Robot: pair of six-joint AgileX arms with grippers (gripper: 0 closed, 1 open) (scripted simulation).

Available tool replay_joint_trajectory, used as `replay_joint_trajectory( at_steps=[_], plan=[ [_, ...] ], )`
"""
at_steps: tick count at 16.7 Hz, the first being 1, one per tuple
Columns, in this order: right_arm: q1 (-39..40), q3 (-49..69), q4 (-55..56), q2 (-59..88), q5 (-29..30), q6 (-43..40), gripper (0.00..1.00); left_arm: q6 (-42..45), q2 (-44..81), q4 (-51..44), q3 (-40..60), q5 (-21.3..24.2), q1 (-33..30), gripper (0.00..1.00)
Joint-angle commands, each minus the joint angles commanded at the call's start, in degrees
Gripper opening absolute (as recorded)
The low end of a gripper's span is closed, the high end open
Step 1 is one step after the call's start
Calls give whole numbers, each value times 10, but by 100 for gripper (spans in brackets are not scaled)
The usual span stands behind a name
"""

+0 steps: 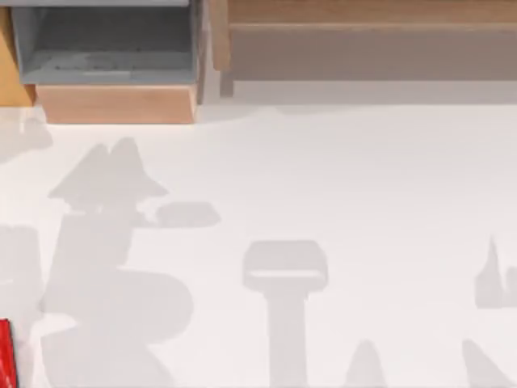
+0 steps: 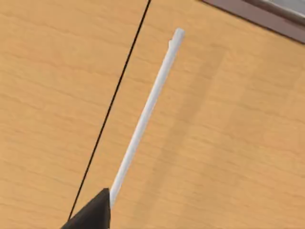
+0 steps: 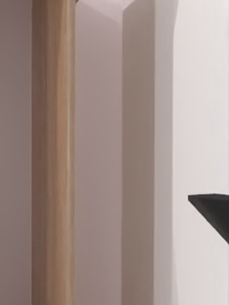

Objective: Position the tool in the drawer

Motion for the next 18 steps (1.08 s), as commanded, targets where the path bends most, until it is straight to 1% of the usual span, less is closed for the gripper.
replay_joint_trajectory(
  at_steps=[4, 8, 10, 16, 18],
  plan=[
    [0, 0, 0, 0, 0, 0, 100, 119, 181, 90, 89, 27, 27, 100],
    [0, 0, 0, 0, 0, 0, 100, 194, 292, 149, 147, 43, 45, 100],
    [0, 0, 0, 0, 0, 0, 100, 208, 314, 160, 159, 45, 48, 100],
    [0, 0, 0, 0, 0, 0, 100, 209, 315, 159, 159, 44, 45, 100],
    [0, 0, 0, 0, 0, 0, 100, 209, 322, 152, 176, 41, 43, 100]
  ],
)
